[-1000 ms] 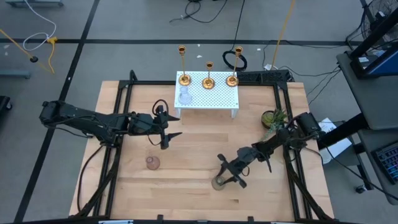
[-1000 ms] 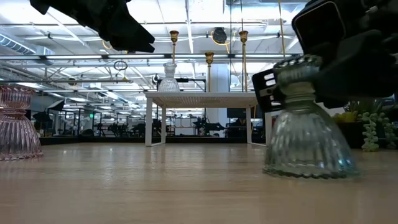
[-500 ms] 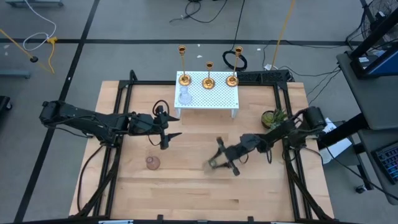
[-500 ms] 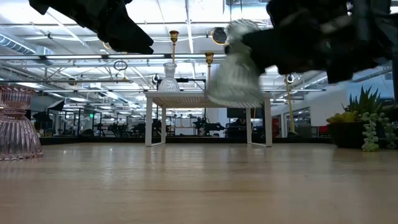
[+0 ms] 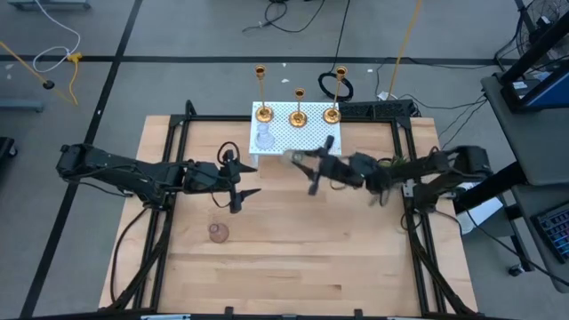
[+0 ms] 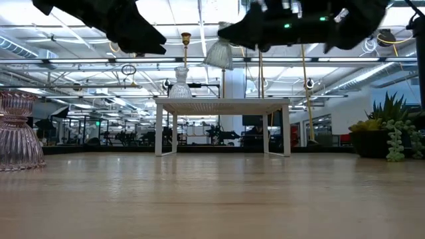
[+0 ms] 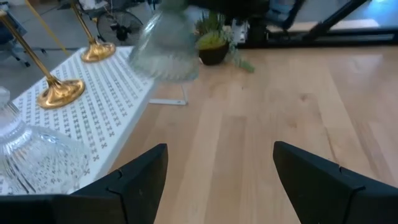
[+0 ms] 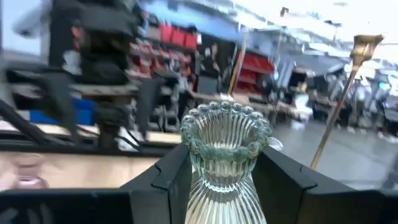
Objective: Pick & Place candle stick holders
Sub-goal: Put the green glass candle holder on the shelf aligned with the other glass candle holder
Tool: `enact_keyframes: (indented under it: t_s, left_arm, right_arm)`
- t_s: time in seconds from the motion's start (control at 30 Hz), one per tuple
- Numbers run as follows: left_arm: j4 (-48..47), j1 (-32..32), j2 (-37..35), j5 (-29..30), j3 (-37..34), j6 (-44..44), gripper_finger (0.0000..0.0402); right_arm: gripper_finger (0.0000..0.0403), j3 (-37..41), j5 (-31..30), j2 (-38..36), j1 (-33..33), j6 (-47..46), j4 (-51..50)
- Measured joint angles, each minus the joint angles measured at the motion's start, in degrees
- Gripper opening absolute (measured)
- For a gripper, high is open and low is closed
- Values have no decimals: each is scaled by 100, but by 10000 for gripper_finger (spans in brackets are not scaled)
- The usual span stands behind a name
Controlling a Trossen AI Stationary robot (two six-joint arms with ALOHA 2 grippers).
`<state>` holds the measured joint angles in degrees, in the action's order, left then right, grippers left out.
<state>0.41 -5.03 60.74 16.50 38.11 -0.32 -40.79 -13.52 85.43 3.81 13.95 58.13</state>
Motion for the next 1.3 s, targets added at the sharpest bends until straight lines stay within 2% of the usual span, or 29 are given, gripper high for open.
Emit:
enact_keyframes:
  t_s: [0.13,0.47,0.87,1.3]
  left_arm:
    - [74,1,1,1,0,0,298]
    - [67,-1,1,-1,0,15,298]
    - [69,-1,1,-1,0,15,298]
    - [65,1,0,-1,0,11,298]
  right_arm:
    - [140,-487,-22,207,525,-249,-886]
    - [142,-565,4,270,1362,-1194,-1487]
    - [144,-564,29,287,1413,-1348,-1660]
    - [154,-566,20,863,1426,-1145,-907]
